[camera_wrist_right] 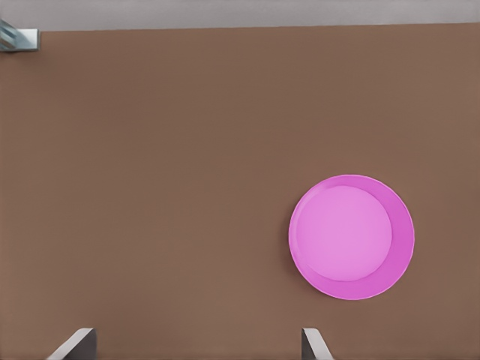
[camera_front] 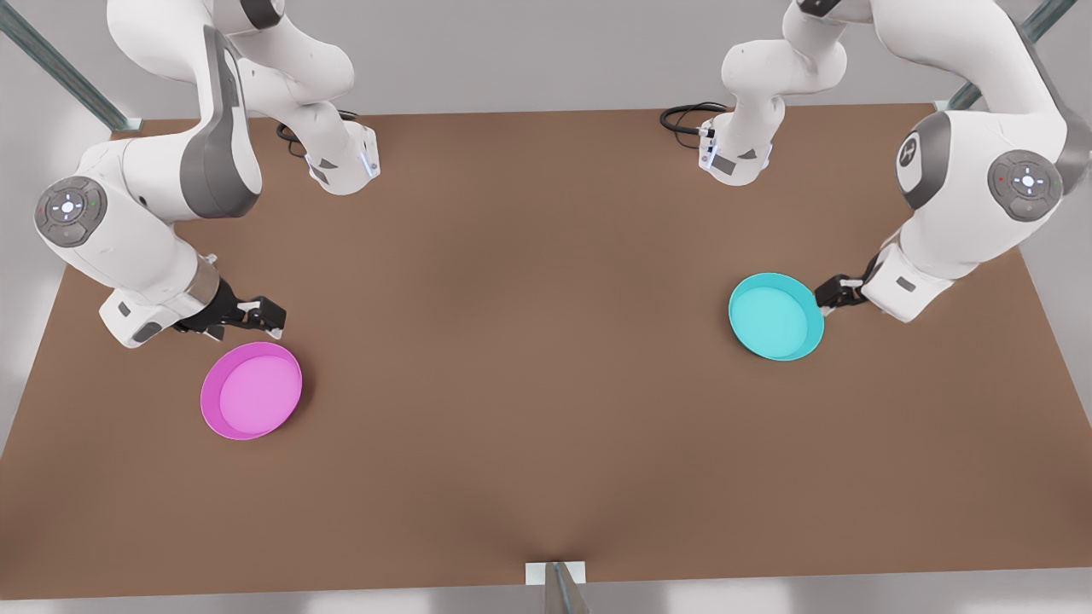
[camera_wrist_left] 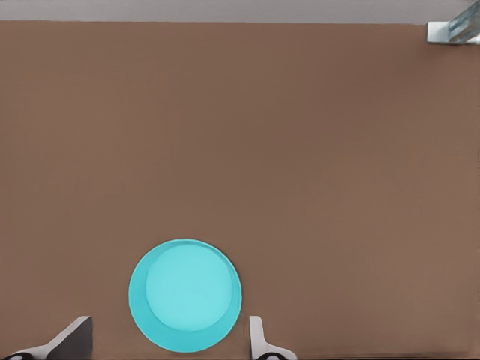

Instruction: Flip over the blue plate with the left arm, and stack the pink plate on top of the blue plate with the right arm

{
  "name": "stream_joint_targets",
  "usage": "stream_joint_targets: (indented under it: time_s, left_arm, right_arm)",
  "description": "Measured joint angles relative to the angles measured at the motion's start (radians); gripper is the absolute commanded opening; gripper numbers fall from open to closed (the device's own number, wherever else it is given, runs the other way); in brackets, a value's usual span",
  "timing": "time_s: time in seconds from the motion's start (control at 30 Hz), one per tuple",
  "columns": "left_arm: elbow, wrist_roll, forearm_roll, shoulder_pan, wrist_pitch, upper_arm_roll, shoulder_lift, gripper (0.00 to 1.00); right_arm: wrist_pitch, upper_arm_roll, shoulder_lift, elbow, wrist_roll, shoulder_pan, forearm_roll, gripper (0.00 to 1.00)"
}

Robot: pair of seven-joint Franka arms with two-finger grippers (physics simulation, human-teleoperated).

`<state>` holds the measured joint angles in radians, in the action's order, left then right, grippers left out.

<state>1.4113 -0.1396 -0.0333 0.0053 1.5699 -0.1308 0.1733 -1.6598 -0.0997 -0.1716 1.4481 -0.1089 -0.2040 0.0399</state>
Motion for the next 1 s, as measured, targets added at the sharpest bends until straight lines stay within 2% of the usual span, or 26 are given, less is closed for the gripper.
stream_joint_targets:
  time_s: [0.13,0.17,0.2,0.23,0.3,0.37,0.5,0.57,0.73,1.0]
  left_arm:
    - [0.043,-0.003,0.015,-0.014,-0.016,-0.008,0.067,1.0]
    - [0.032,-0.001,0.017,-0.01,-0.146,-0.041,0.057,1.0]
    - [0.042,0.006,0.019,0.002,-0.196,-0.049,0.025,1.0]
    - [0.106,0.028,0.024,0.018,-0.147,-0.042,0.022,1.0]
    - [0.424,0.172,0.059,0.044,0.151,0.071,-0.006,1.0]
    - [0.588,0.287,0.121,0.067,0.261,0.19,-0.044,1.0]
    - [0.704,0.436,0.215,0.18,0.365,0.191,-0.007,1.0]
    - [0.776,0.534,0.247,0.171,0.495,0.187,0.027,1.0]
    - [0.777,0.65,0.281,0.272,0.506,0.186,0.075,1.0]
    - [0.769,0.723,0.364,0.323,0.562,0.169,0.207,1.0]
  right_arm:
    - [0.0,0.0,-0.005,-0.002,0.0,0.001,0.0,1.0]
    - [0.0,0.0,-0.006,-0.003,0.0,0.001,-0.001,1.0]
    - [0.0,0.0,-0.006,-0.003,0.0,-0.001,0.0,1.0]
    - [0.0,0.0,-0.008,-0.003,0.0,0.0,0.0,1.0]
    - [-0.015,0.0,-0.008,-0.001,0.002,0.002,0.0,1.0]
    - [-0.015,0.0,-0.006,-0.002,0.008,0.003,0.0,1.0]
    - [-0.015,-0.002,-0.006,-0.002,0.011,0.002,0.0,1.0]
    - [-0.015,-0.002,-0.006,-0.002,0.011,0.001,0.0,1.0]
    - [-0.015,-0.002,-0.006,-0.003,0.012,0.003,0.0,1.0]
    - [-0.017,-0.002,-0.008,-0.003,0.012,0.004,0.001,1.0]
